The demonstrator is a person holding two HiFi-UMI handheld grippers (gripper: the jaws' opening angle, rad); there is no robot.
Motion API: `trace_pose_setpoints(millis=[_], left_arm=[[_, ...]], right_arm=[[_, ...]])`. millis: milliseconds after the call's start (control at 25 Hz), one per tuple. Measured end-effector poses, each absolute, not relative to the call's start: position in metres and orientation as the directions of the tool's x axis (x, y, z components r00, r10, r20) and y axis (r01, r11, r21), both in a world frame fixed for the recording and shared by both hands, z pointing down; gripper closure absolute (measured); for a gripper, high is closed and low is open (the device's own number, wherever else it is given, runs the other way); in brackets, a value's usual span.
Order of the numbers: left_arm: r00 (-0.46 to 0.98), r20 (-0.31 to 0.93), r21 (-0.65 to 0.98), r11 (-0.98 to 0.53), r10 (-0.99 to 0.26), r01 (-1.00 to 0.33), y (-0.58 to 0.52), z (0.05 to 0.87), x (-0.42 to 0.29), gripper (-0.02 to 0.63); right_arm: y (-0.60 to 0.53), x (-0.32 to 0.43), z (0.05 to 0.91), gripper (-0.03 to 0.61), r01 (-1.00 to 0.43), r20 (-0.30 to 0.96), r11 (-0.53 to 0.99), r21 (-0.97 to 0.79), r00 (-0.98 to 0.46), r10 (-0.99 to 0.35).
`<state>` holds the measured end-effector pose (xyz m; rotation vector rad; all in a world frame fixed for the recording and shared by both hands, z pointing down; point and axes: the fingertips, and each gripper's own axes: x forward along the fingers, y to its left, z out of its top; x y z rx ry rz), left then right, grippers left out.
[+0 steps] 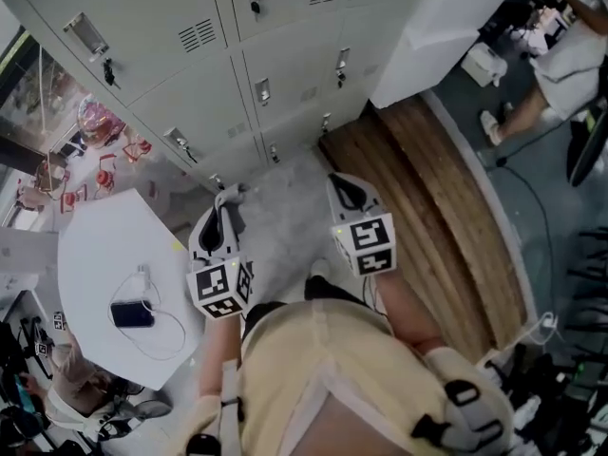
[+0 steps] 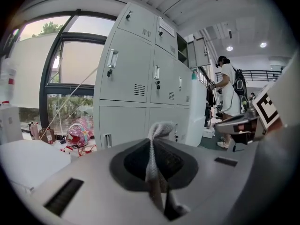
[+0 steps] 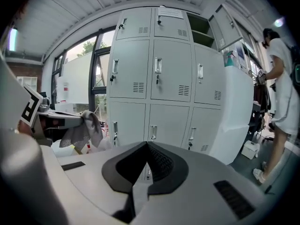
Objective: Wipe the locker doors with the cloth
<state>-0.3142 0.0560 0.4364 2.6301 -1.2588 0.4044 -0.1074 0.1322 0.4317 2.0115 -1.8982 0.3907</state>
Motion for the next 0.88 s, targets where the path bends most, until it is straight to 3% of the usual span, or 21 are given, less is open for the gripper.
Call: trace_pose_setpoints(millis=[880], left_arm=[[0.533, 0.261, 0.072, -0.534, -0.805, -0.842, 0.005, 0.416, -0.221, 0.597]], right_arm=[[0.087, -0.019, 0.433, 0.574, -0.999, 0.409, 0.007, 0.048, 0.013, -0.912]])
